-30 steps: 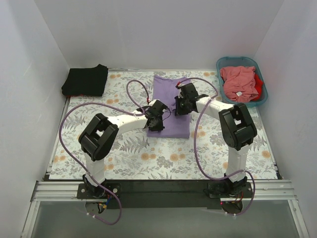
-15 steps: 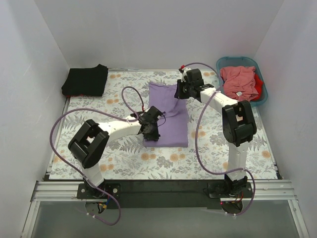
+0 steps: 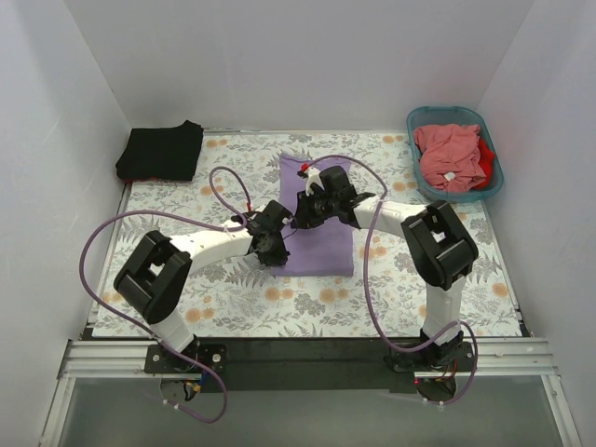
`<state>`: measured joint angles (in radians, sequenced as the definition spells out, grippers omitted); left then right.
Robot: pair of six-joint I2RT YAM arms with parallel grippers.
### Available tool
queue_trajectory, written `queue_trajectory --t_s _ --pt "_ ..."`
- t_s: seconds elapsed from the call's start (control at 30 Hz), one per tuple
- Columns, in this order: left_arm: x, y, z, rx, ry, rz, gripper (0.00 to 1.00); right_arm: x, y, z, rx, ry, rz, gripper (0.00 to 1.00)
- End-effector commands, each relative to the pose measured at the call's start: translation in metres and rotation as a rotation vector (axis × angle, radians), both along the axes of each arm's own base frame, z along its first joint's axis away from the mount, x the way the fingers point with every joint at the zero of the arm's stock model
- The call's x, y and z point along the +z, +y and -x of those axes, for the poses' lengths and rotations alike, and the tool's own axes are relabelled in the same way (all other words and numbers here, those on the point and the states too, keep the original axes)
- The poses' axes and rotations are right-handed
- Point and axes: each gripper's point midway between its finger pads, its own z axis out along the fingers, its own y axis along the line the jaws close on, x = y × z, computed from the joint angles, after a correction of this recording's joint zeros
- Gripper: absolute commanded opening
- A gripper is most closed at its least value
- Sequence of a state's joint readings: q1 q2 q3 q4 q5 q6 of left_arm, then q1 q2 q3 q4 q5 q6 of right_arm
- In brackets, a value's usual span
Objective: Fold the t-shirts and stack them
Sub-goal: Fold the tshirt
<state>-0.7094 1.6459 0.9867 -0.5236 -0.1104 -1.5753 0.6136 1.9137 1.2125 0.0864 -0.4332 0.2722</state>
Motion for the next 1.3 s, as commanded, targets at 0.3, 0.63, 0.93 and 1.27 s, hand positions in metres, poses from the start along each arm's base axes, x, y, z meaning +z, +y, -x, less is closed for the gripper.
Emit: queue_trajectory --t_s 0.3,0.63,0.93,1.27 --pt "-0.023 0.002 0.021 -0.008 0.114 -0.014 0.15 -0.037 0.013 -0.027 -0.019 -0.033 0.025 0.18" --pt "-0.023 0.005 0.028 -0.007 0.126 -0.006 0.15 -0.001 -0.033 -0.159 -0.350 -0.185 0.024 0.19" --pt "-0.014 0.002 0.023 -0.010 0.100 0.011 0.15 0.041 -0.034 -0.096 -0.145 -0.101 -0.126 0.19" --pt "0.042 -0.006 0.004 -0.016 -0.076 0.187 0.15 0.029 -0.078 0.052 -0.043 0.275 -0.249 0.23"
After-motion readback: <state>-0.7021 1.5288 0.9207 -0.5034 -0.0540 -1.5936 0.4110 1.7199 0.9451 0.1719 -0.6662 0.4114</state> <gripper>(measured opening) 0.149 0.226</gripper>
